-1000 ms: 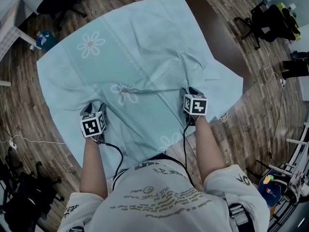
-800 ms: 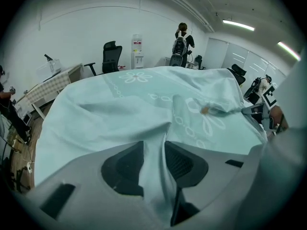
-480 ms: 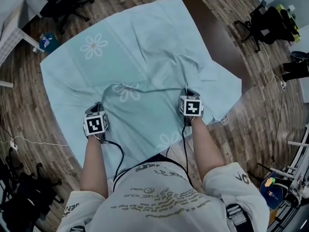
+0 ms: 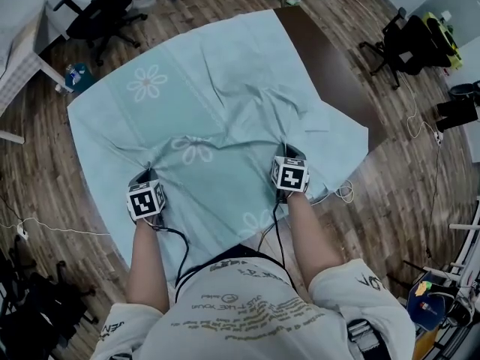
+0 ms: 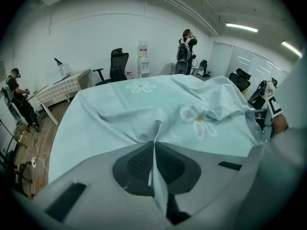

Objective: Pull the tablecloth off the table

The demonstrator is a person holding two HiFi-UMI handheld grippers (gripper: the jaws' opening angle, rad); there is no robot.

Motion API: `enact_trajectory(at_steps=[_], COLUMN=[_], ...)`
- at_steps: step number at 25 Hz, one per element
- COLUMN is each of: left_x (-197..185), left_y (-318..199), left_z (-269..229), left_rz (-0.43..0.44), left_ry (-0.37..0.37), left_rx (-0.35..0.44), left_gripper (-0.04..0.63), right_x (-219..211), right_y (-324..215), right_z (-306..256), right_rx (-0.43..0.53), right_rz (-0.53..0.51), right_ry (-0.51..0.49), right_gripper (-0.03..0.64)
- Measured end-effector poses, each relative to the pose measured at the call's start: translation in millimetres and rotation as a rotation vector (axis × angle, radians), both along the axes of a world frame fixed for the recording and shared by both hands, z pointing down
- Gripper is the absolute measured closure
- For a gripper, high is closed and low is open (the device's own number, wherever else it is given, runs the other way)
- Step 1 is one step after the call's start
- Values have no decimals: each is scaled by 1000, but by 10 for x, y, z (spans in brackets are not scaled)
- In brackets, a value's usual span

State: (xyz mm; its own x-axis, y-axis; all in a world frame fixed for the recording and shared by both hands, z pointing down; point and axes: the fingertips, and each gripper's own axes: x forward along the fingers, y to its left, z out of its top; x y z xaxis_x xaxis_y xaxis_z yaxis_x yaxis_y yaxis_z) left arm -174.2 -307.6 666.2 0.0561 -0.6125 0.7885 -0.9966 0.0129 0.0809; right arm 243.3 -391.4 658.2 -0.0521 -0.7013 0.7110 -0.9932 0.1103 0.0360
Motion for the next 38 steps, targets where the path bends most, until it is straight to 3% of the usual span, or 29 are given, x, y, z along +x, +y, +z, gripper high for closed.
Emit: enact_trajectory(at_steps=[7, 17, 27, 32, 38], left_x=[66, 254, 620, 953, 1216], left_y=[149, 383, 527, 485, 484], left_z=[-372, -1083, -1860, -2329, -2634], left_rz=[-81, -75, 1, 90, 150], left_ry=[47, 43, 51, 68, 87], left_rx=[124, 274, 452, 546, 594], left_gripper=[584, 584, 585, 586, 584], right_x=[-105, -370, -672, -762, -856], right_y=[167, 405, 636, 693, 790], right_z=[-467, -1171, -2004, -2441, -2864], right_rx=[122, 270, 457, 538, 610], right_rz=[-72, -142, -240, -266, -294], right_ry=[18, -65, -113, -148, -171], right_gripper=[601, 601, 602, 603, 601])
